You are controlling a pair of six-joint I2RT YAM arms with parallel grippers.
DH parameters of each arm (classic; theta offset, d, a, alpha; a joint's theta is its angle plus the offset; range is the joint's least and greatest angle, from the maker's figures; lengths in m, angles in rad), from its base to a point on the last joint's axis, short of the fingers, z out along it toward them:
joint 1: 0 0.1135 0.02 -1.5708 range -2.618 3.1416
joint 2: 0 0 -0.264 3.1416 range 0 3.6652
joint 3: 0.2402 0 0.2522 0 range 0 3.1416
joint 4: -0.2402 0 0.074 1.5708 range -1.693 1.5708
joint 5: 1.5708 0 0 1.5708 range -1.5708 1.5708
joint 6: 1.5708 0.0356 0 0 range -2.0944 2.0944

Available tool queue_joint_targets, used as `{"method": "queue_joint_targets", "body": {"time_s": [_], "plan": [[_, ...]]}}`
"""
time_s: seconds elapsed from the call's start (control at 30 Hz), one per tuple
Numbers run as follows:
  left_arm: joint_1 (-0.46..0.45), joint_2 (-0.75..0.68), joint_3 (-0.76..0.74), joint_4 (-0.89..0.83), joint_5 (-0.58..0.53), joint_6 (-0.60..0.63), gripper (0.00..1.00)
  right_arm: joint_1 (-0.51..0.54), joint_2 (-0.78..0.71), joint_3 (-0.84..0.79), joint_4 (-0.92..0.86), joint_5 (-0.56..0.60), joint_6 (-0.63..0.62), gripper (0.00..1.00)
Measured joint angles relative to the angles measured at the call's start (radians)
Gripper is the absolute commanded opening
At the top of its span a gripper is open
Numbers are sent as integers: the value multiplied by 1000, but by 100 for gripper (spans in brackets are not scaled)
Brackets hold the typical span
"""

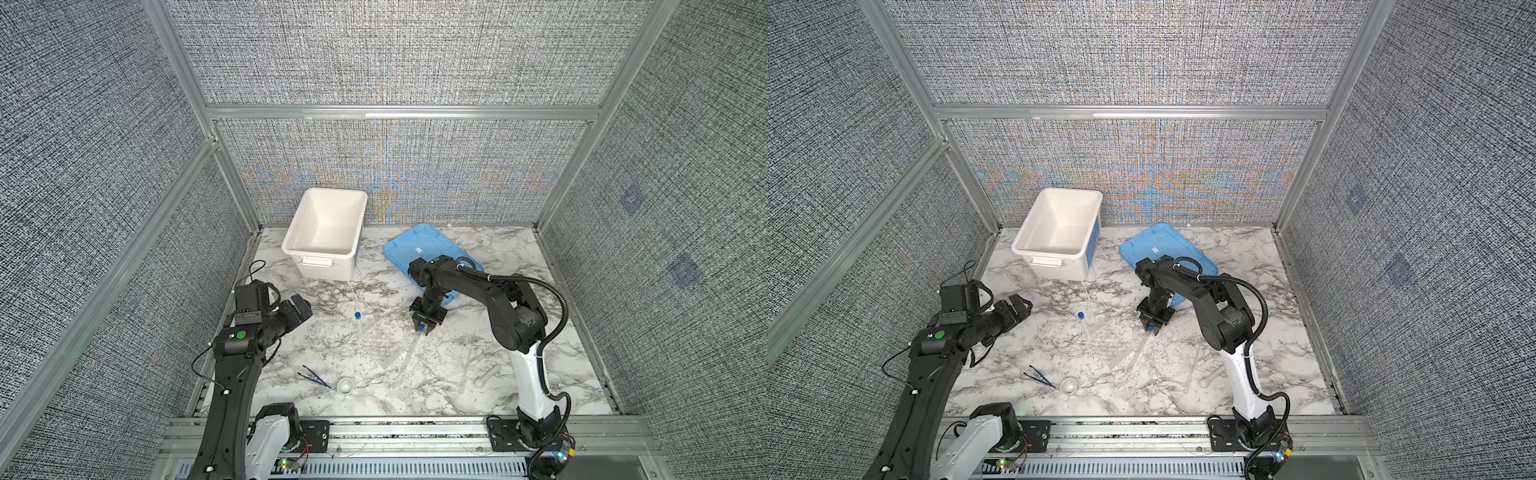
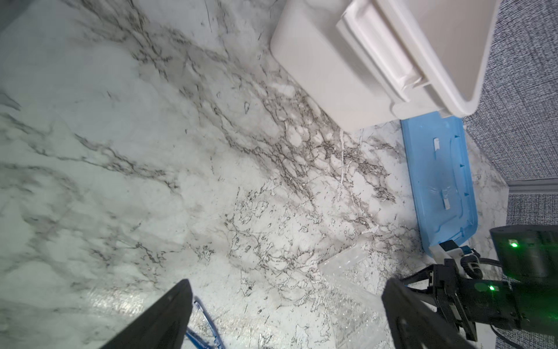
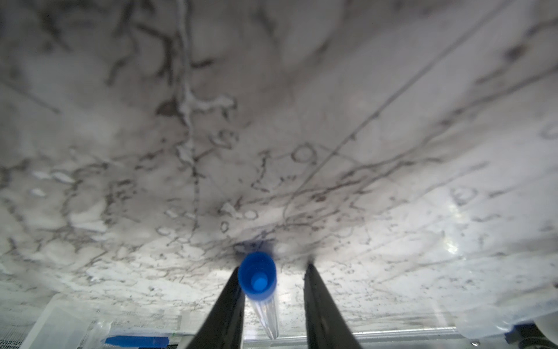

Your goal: Organize the chemistry lab equipment

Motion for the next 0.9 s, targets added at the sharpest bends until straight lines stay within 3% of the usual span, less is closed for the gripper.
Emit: {"method": "queue_joint_targets", "body": {"time_s": [0.07, 0.13, 0.4, 0.6, 0.7, 0.73, 0.77, 0.9], "plan": [[0, -9, 32, -14, 8, 24, 99, 0, -2, -3, 3, 0, 3, 31], [0, -16, 57, -19, 45, 47, 99, 0, -3, -6, 7, 0, 5, 24], [-1, -29, 150, -20, 201, 155, 99, -1, -9, -20, 13, -6, 12, 24], [-8, -40, 140, 23, 364, 159, 98, -2, -24, -41, 31, -8, 8, 23], [-50, -71, 135, 68, 431, 159, 98, -2, -38, -63, 50, -10, 8, 22], [-66, -79, 135, 80, 444, 159, 98, -2, -43, -69, 55, -10, 8, 13], [-85, -84, 135, 92, 454, 160, 98, -3, -46, -76, 58, -11, 3, 11], [-172, -82, 148, 125, 464, 160, 97, -8, -55, -97, 69, -29, 4, 11]]}}
